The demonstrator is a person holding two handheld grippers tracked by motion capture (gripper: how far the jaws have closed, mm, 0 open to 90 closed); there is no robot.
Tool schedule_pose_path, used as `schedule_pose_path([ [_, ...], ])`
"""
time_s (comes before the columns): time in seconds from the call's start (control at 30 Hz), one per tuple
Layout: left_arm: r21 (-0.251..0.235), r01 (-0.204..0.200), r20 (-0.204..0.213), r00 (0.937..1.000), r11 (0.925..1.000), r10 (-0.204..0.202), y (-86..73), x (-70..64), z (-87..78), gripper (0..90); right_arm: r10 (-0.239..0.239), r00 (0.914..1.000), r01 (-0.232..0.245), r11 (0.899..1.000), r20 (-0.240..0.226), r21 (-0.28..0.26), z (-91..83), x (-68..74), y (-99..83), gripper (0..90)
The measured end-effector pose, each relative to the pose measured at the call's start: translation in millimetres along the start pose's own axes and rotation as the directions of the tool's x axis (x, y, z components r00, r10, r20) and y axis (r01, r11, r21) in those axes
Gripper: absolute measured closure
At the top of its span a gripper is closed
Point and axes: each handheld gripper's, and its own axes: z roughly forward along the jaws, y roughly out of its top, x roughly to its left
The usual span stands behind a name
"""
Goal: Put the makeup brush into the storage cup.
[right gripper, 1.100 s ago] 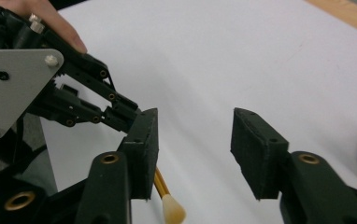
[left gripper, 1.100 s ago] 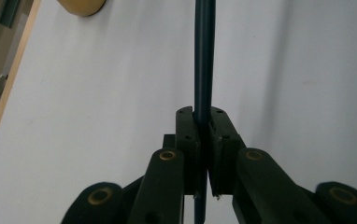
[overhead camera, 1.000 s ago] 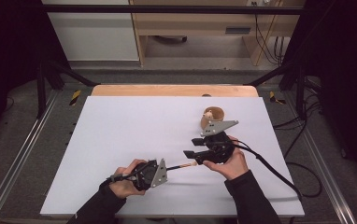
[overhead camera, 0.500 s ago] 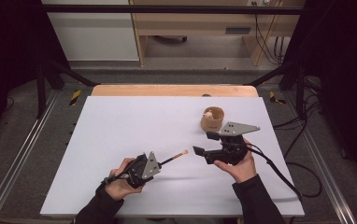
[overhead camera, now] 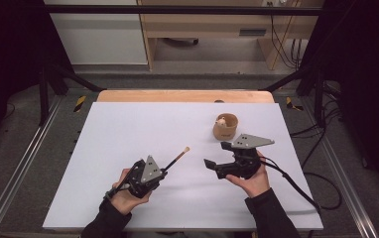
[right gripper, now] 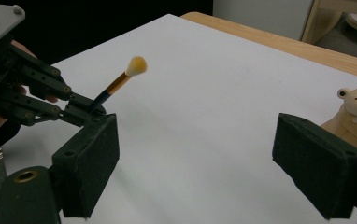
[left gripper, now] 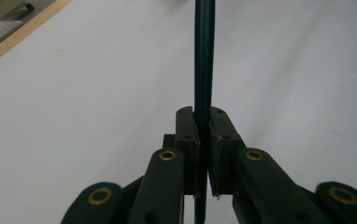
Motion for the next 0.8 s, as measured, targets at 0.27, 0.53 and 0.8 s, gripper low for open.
schedule_pose_path([
  [0.27, -0.027, 0.081, -0.007, 0.9966, 0.9963, -0.082, -2.7, 2.7, 0.2, 84.1, 0.032, 0.9995, -0.032, 0.999, 0.005, -0.033, 6.3, 2.8, -3.1, 12.8],
  [0.53, -0.064, 0.164, -0.012, 0.9862, 0.9844, -0.165, -1.2, 6.0, -3.3, 84.1, 0.054, 0.9985, -0.054, 0.997, -0.006, -0.05, 12.8, 5.1, -5.5, 12.1],
  [0.8, -0.094, 0.217, -0.024, 0.9751, 0.9716, -0.22, 0.3, 7.4, -4.7, 84.1, 0.101, 0.9934, -0.105, 0.991, -0.054, -0.086, 16.1, 6.5, -4.8, 12.2],
])
